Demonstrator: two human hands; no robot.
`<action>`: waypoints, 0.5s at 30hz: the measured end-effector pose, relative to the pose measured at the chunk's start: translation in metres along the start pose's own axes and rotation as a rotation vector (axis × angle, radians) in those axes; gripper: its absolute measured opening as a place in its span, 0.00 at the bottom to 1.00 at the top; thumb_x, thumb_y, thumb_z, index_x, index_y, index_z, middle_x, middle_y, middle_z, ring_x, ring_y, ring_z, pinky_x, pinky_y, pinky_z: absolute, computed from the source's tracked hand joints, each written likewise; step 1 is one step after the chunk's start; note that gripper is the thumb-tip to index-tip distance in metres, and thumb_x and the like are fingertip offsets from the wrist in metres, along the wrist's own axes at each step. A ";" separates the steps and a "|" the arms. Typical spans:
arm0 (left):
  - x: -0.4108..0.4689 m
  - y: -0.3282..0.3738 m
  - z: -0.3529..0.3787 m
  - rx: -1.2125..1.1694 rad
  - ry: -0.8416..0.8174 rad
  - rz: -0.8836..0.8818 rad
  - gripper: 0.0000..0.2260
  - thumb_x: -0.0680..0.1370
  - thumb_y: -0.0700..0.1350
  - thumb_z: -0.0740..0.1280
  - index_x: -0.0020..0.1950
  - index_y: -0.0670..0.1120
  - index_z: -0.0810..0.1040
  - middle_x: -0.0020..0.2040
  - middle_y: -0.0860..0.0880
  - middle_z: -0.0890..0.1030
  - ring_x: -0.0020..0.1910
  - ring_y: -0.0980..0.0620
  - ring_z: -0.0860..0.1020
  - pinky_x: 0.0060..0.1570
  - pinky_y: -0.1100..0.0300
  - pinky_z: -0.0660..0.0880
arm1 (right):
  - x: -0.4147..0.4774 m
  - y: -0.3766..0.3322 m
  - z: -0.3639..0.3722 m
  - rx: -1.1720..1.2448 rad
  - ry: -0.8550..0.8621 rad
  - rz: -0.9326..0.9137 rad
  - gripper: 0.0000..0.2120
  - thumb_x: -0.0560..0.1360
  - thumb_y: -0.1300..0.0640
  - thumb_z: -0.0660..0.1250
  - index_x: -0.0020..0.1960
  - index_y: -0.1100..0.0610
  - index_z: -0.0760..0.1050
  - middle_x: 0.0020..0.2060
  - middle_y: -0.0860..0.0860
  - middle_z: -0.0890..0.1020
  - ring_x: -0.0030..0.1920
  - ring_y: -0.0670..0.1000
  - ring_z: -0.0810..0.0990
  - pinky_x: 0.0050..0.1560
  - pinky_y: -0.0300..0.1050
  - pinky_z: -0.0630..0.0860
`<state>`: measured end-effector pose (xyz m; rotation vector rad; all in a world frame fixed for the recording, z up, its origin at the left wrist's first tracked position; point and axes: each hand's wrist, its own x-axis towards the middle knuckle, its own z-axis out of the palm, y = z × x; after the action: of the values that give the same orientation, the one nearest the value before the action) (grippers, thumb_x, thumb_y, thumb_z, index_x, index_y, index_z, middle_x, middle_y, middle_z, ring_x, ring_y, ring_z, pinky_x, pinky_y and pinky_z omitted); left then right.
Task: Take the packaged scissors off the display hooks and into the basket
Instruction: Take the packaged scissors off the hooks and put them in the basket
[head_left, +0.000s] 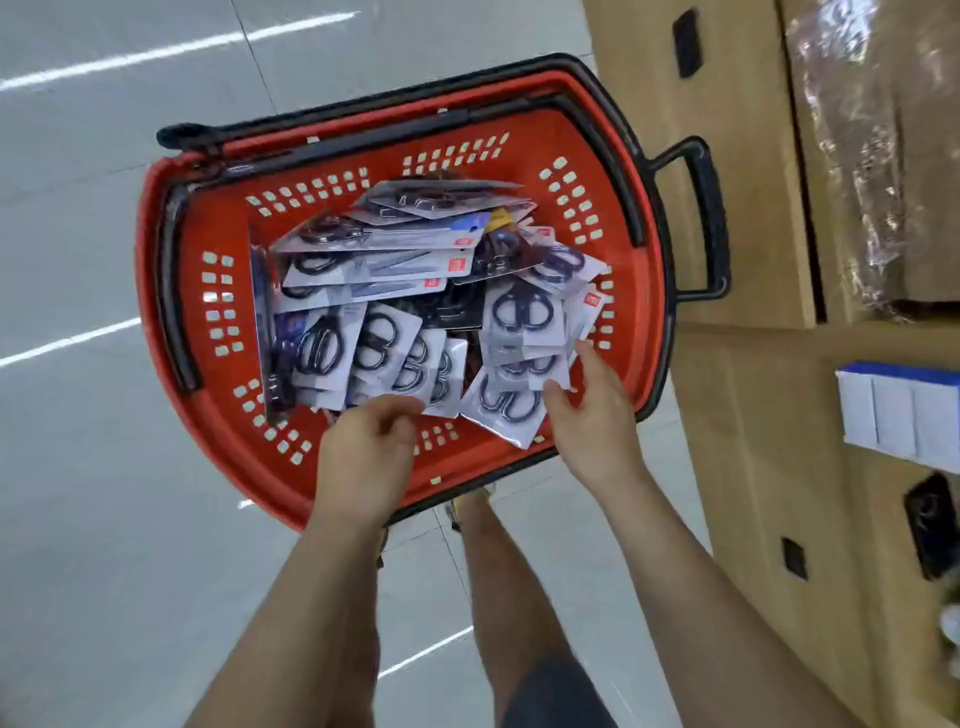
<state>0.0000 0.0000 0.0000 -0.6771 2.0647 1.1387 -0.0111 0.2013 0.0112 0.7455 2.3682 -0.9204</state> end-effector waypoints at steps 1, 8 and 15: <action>0.007 0.004 0.012 0.000 -0.003 0.012 0.12 0.79 0.39 0.62 0.53 0.50 0.84 0.33 0.55 0.81 0.30 0.59 0.75 0.35 0.61 0.68 | 0.012 0.004 0.002 0.064 0.014 0.025 0.27 0.80 0.58 0.64 0.77 0.57 0.61 0.68 0.50 0.72 0.71 0.52 0.69 0.61 0.32 0.60; 0.060 0.062 0.086 -0.070 -0.160 -0.074 0.21 0.81 0.57 0.60 0.63 0.42 0.74 0.57 0.43 0.81 0.59 0.41 0.78 0.57 0.50 0.73 | 0.060 0.020 0.011 0.214 -0.063 0.146 0.35 0.76 0.57 0.72 0.78 0.52 0.59 0.69 0.50 0.75 0.68 0.51 0.74 0.67 0.48 0.73; 0.076 0.086 0.085 -0.518 -0.143 -0.368 0.09 0.76 0.48 0.72 0.52 0.45 0.81 0.49 0.46 0.85 0.46 0.47 0.84 0.48 0.56 0.80 | 0.054 0.023 0.000 0.532 -0.109 0.206 0.26 0.74 0.60 0.73 0.71 0.50 0.71 0.62 0.47 0.81 0.62 0.47 0.80 0.66 0.51 0.76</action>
<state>-0.0831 0.1070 -0.0464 -1.1311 1.4464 1.4573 -0.0362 0.2322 -0.0319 1.0814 1.9166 -1.4762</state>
